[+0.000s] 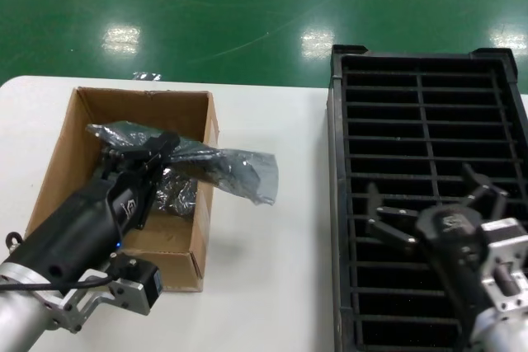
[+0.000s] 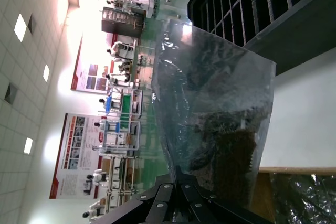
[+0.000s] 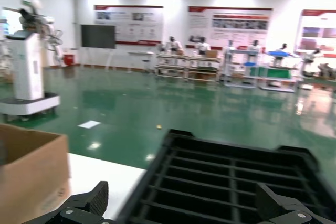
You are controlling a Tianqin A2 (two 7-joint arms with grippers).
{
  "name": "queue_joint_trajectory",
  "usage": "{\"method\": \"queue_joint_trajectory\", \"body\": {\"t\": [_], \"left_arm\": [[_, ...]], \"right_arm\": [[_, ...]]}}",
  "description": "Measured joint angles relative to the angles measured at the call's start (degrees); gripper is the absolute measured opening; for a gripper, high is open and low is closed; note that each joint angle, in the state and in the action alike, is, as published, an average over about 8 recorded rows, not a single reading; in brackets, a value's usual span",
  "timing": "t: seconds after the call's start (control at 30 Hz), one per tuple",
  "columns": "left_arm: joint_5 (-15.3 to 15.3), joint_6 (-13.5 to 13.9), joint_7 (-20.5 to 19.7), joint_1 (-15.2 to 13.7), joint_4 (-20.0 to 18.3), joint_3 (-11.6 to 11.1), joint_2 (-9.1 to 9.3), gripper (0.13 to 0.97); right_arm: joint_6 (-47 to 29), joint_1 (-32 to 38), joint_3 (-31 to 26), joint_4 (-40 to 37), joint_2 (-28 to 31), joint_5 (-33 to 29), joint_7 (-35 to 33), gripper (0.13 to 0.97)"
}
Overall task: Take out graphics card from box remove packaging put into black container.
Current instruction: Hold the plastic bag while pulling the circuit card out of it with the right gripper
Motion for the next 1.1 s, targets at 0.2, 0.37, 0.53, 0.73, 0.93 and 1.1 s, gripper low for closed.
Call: {"method": "queue_joint_trajectory", "body": {"t": [0.2,0.37,0.53,0.73,0.93,1.1], "left_arm": [[0.0,0.0,0.0,0.0,0.0,0.0,0.0,0.139],[0.0,0.0,0.0,0.0,0.0,0.0,0.0,0.139],[0.0,0.0,0.0,0.0,0.0,0.0,0.0,0.139],[0.0,0.0,0.0,0.0,0.0,0.0,0.0,0.139],[0.0,0.0,0.0,0.0,0.0,0.0,0.0,0.139],[0.0,0.0,0.0,0.0,0.0,0.0,0.0,0.139]], "right_arm": [[-4.28,1.56,0.31,-1.38,-1.97,-2.17,-0.55,0.951],[-7.91,2.32,1.63,-2.19,-2.75,-3.65,-0.74,0.943],[-10.54,2.79,2.09,-2.66,-2.72,-4.83,-0.86,0.909],[-13.02,2.91,2.92,-3.09,-3.57,-6.21,-2.54,0.853],[-15.19,3.25,3.3,-3.56,-4.66,-7.06,-4.07,0.737],[-17.11,3.81,2.92,-3.93,-4.92,-7.64,-4.57,0.644]]}}
